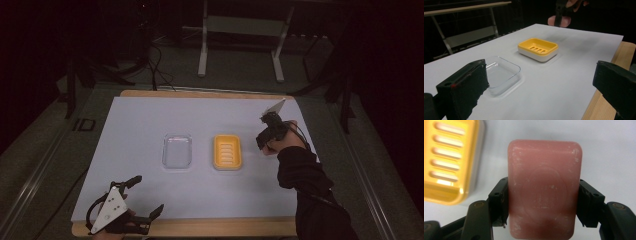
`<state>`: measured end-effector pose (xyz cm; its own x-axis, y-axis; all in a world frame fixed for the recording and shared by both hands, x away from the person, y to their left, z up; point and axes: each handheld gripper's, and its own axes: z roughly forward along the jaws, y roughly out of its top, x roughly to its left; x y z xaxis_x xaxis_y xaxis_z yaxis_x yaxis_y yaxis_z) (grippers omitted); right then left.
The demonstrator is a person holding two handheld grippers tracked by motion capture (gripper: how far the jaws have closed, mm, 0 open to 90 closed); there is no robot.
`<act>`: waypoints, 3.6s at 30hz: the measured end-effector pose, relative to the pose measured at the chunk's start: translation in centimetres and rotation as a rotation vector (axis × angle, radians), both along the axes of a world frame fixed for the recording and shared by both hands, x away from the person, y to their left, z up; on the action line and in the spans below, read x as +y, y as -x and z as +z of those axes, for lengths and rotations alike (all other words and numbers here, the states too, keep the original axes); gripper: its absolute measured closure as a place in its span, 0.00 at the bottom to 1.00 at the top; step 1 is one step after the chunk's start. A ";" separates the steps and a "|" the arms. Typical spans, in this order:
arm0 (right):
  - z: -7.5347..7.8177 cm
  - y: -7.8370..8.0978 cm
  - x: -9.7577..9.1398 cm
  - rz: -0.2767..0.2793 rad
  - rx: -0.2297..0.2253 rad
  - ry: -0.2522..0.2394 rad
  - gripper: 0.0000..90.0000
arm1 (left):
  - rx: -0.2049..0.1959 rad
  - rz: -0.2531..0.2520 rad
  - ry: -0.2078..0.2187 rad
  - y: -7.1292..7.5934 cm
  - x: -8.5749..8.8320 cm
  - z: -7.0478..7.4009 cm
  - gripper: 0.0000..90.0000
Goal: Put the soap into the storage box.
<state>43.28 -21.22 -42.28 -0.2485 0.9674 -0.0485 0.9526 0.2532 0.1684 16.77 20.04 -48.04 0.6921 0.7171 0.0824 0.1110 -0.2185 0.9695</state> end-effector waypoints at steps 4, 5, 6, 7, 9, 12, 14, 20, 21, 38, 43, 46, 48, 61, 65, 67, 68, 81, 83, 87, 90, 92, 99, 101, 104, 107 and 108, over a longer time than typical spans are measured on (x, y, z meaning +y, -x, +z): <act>1.6 -0.1 1.2 -0.005 -0.007 -0.022 0.42 | 0.000 -0.001 -0.001 0.0 0.0 0.0 0.00; 2.0 -0.2 1.5 -0.005 -0.012 -0.024 0.42 | 0.000 -0.001 -0.001 0.0 0.0 0.0 0.00; 2.4 -0.2 1.9 -0.011 -0.018 -0.026 0.42 | 0.000 -0.002 -0.001 0.0 0.0 0.0 0.00; 2.4 -0.2 1.9 -0.011 -0.018 -0.026 0.42 | 0.000 -0.001 -0.002 0.0 0.0 0.0 0.00; 3.3 -0.2 2.9 -0.016 -0.031 -0.035 0.42 | 0.000 -0.001 0.001 0.0 0.0 0.0 0.00; 3.7 -0.2 3.5 -0.016 -0.040 -0.034 0.42 | -0.001 -0.002 -0.001 0.0 0.0 0.0 0.00; 4.2 -0.2 4.5 -0.019 -0.050 -0.043 0.42 | -0.001 -0.003 0.001 0.0 0.0 0.0 0.00; 4.6 0.1 6.1 -0.032 -0.092 -0.068 0.42 | -0.001 -0.003 0.000 0.0 0.0 0.0 0.00; 4.6 0.2 6.4 -0.034 -0.094 -0.079 0.42 | -0.002 -0.003 -0.001 0.0 0.0 0.0 0.00; 1.4 1.4 10.2 -0.084 -0.158 -0.183 0.42 | -0.005 -0.008 -0.001 0.1 0.0 0.1 0.00; 0.0 1.5 10.6 -0.103 -0.148 -0.199 0.42 | -0.005 -0.008 -0.003 0.1 0.0 0.1 0.00; -0.7 1.6 11.0 -0.105 -0.139 -0.203 0.42 | -0.005 -0.007 -0.002 0.1 0.0 0.1 0.00; -1.3 1.6 11.3 -0.105 -0.142 -0.196 0.42 | -0.005 -0.008 -0.002 0.1 0.0 0.1 0.00; -4.6 1.5 11.2 -0.124 -0.111 -0.193 0.42 | -0.003 -0.014 -0.004 0.2 0.0 0.1 0.00; -5.1 1.4 11.2 -0.125 -0.095 -0.201 0.42 | -0.003 -0.013 -0.005 0.2 0.0 0.1 0.00; -5.4 1.3 11.3 -0.124 -0.095 -0.194 0.42 | -0.002 -0.015 -0.004 0.1 0.0 0.1 0.00; -5.6 1.3 11.3 -0.127 -0.088 -0.191 0.42 | -0.002 -0.015 -0.004 0.1 0.0 0.1 0.00; -6.6 1.0 11.4 -0.142 -0.061 -0.172 0.40 | 0.000 -0.017 0.001 0.1 0.1 0.1 0.00; -6.6 1.0 11.4 -0.140 -0.061 -0.172 0.40 | 0.002 -0.018 -0.001 0.1 0.0 0.1 0.00; -6.4 1.0 11.4 -0.141 -0.048 -0.173 0.40 | 0.004 -0.020 -0.002 0.1 0.0 0.1 0.00; -6.0 1.0 11.4 -0.132 -0.075 -0.173 0.36 | 0.006 -0.021 -0.004 0.1 0.0 0.1 0.00; -5.5 1.0 11.6 -0.108 -0.080 -0.164 0.34 | 0.008 -0.022 -0.004 0.1 0.0 0.1 0.00; -3.8 1.0 11.4 -0.039 -0.119 -0.152 0.31 | 0.009 -0.025 -0.005 0.1 -0.1 0.0 0.00; -3.5 1.0 11.3 -0.005 -0.114 -0.168 0.24 | 0.010 -0.029 -0.005 0.1 -0.1 0.0 0.00; -3.4 1.2 11.2 0.069 -0.101 -0.208 0.15 | 0.011 -0.031 -0.009 0.0 -0.1 0.0 0.00; -3.4 1.5 10.9 0.099 -0.104 -0.230 0.14 | 0.013 -0.030 -0.010 0.0 -0.1 0.0 0.00; -3.3 1.6 10.8 0.113 -0.109 -0.253 0.12 | 0.013 -0.030 -0.011 0.0 -0.2 0.0 0.00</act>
